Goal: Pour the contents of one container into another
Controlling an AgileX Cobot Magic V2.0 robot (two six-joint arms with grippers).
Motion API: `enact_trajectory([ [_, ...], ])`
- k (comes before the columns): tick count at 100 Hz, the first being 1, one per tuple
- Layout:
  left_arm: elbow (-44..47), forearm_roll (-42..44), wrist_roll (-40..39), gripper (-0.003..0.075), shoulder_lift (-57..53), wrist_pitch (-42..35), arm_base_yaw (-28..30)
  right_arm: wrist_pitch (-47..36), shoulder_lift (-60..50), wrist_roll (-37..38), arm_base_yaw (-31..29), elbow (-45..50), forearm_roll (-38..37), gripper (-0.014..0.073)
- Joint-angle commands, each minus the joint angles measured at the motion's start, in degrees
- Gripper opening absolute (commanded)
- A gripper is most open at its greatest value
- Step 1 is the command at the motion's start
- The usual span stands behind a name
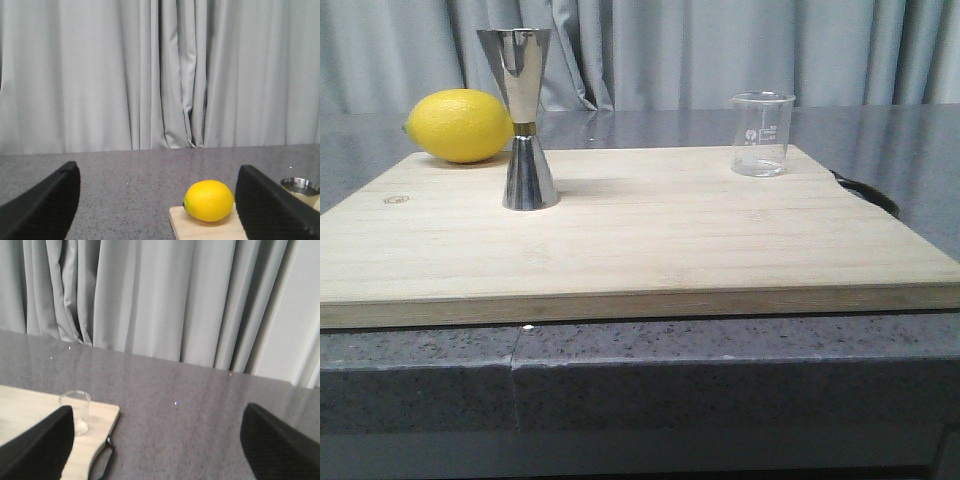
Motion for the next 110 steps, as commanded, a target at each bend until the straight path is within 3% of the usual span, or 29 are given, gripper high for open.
enact_trajectory([
  [1,-0.39,0.14,-0.7,0.0589,0.54,-2.93,0.14,-3.09,0.61,-0.59,-0.35,1.79,0.29,0.0606],
  [13,0.99,0.39,-0.7,0.0565,0.54,-4.66,0.14,-5.75,0.61,-0.59,-0.35,5.06,0.81,0.0597],
  [24,1.13,0.64,-0.7,0.0457,0.54,-5.16,0.14,-10.73,0.61,-0.59,-0.35,5.89,0.81,0.053],
  [43,1.13,0.64,-0.7,0.021,0.54,-5.46,0.14,-17.46,0.61,-0.59,-0.35,5.89,0.81,0.0253],
  [63,1.13,0.64,-0.7,-0.002,0.54,-6.35,0.14,-18.41,0.61,-0.59,-0.35,6.11,0.81,-0.0046],
  [110,1.13,0.4,-0.7,-0.0019,0.54,-6.6,0.14,-18.21,0.61,-0.59,-0.35,6.11,0.81,-0.007],
])
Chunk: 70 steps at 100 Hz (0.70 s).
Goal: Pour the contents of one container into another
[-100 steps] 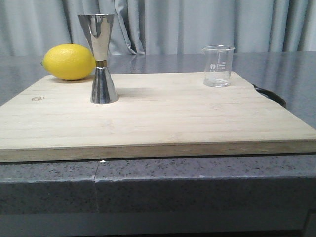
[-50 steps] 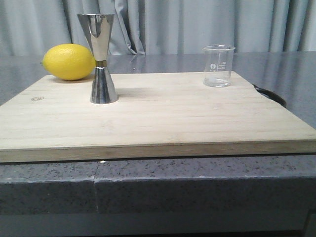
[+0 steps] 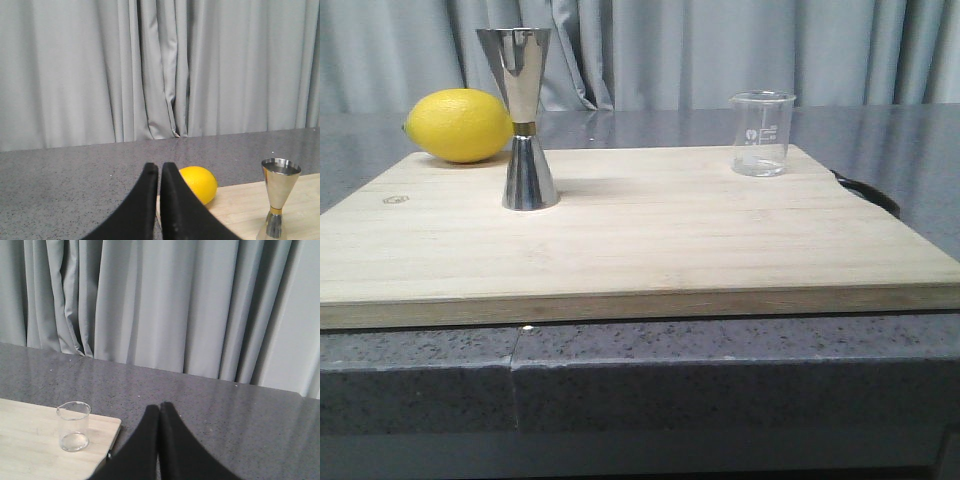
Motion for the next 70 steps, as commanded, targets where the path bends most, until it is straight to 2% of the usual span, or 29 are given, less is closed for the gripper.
enact_trajectory([
  [1,-1.58,0.2,-0.7,-0.0019,0.54,-2.32,0.14,-4.85,0.61,-0.49,-0.35,-1.52,0.0,-0.007],
  [34,-1.58,0.2,-0.7,-0.0019,0.54,-2.32,0.14,-4.85,0.61,-0.49,-0.35,-1.52,0.0,-0.007],
  [52,-0.86,6.02,-0.7,-0.0019,0.54,-1.73,0.14,-4.85,0.61,-0.49,-0.35,-1.52,0.0,-0.007],
  [64,0.29,5.23,-0.7,-0.0019,0.54,-2.25,0.14,-4.85,0.61,-0.49,-0.35,-1.52,0.0,-0.007],
  [70,0.57,1.38,-0.7,-0.0019,0.54,-2.43,0.14,-4.85,0.61,-0.49,-0.35,-1.52,0.0,-0.007],
])
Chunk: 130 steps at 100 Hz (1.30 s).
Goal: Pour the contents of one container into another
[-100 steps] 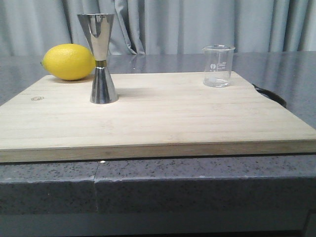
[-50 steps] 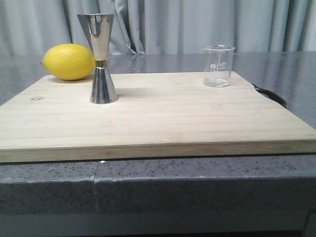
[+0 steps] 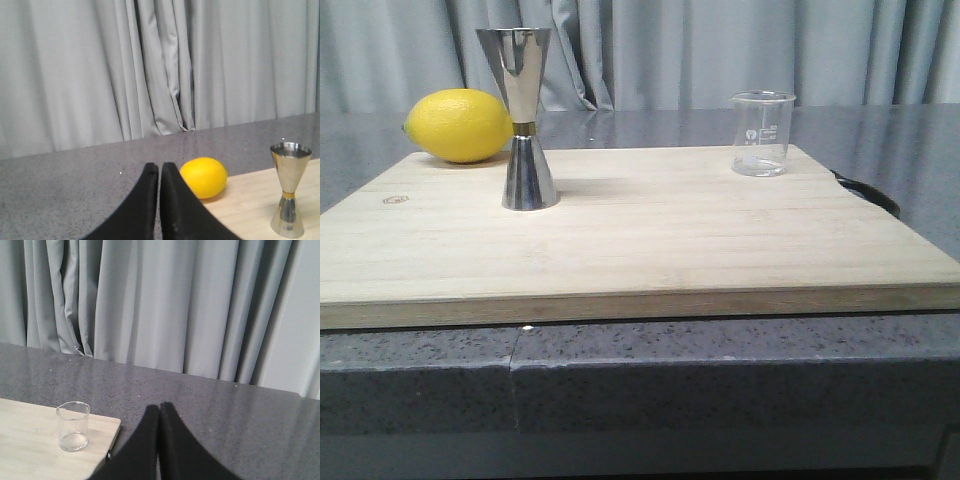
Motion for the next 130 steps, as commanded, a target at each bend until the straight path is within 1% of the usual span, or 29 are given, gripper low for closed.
enact_trajectory([
  [1,-1.05,-3.77,-0.7,-0.0019,0.54,-2.08,0.14,-4.85,0.61,-0.39,-0.35,-1.52,0.0,-0.007],
  [5,-1.05,-9.06,0.34,-0.0019,0.54,-1.5,0.14,-4.85,0.61,-0.39,-0.35,-1.52,0.0,-0.007],
  [7,-1.05,-11.67,2.11,-0.0019,0.54,-1.01,0.14,-4.85,0.61,-0.39,-0.35,-1.52,0.0,-0.007],
  [12,-0.79,-17.69,8.28,-0.0019,0.54,-0.6,0.14,-4.85,0.61,-0.39,-0.35,-1.52,0.0,-0.007],
  [17,-0.54,-24.05,17.08,-0.0019,0.54,-0.6,0.24,-4.85,0.61,-0.39,-0.35,-1.52,0.0,-0.007],
  [22,-0.15,-29.9,24.1,-0.0019,0.17,-0.6,0.29,-4.85,0.61,-0.39,-0.35,-1.52,0.0,-0.007],
  [28,0.65,-36.2,29.63,-0.0019,-0.74,-0.76,1.14,-4.85,0.61,-0.39,-0.35,-1.52,0.0,-0.007],
  [35,1.96,-43.01,35.69,-0.0019,-2.61,-1.87,3.35,-4.85,0.61,-0.39,-0.35,-1.52,0.0,-0.007],
  [44,4.38,-52.92,45.52,-0.0019,-5.65,-5.6,8.66,-4.85,0.61,-0.39,-0.35,-1.52,0.0,-0.007],
  [50,5.63,-57.49,48.9,-0.0019,-7.23,-7.32,11.78,-4.85,0.61,-0.39,-0.35,-1.52,0.0,-0.007],
  [59,8.06,-61.8,50.98,-0.0019,-9.49,-8.08,15.8,-4.85,0.61,-0.39,-0.35,-1.52,0.0,-0.007],
  [71,11.22,-63.66,52.26,-0.0019,-12.53,-8.16,17.82,-4.85,0.61,-0.39,-0.35,-1.52,0.0,-0.007],
  [94,16.99,-65.36,52.26,-0.0019,-14.5,-8.96,17.95,-4.85,0.61,-0.39,-0.35,-1.52,0.0,-0.007],
  [105,19.56,-66.73,53.25,-0.0019,-14.5,-12.21,17.95,-4.85,0.61,-0.39,-0.35,-1.52,0.0,-0.007],
  [120,19.56,-67.65,56.26,-0.0019,-14.5,-12.31,17.95,-4.85,0.61,-0.39,-0.35,-1.52,0.0,-0.007],
  [130,19.56,-67.65,56.48,-0.0019,-14.5,-11.94,17.95,-4.85,0.61,-0.39,-0.35,-1.52,0.0,-0.007],
])
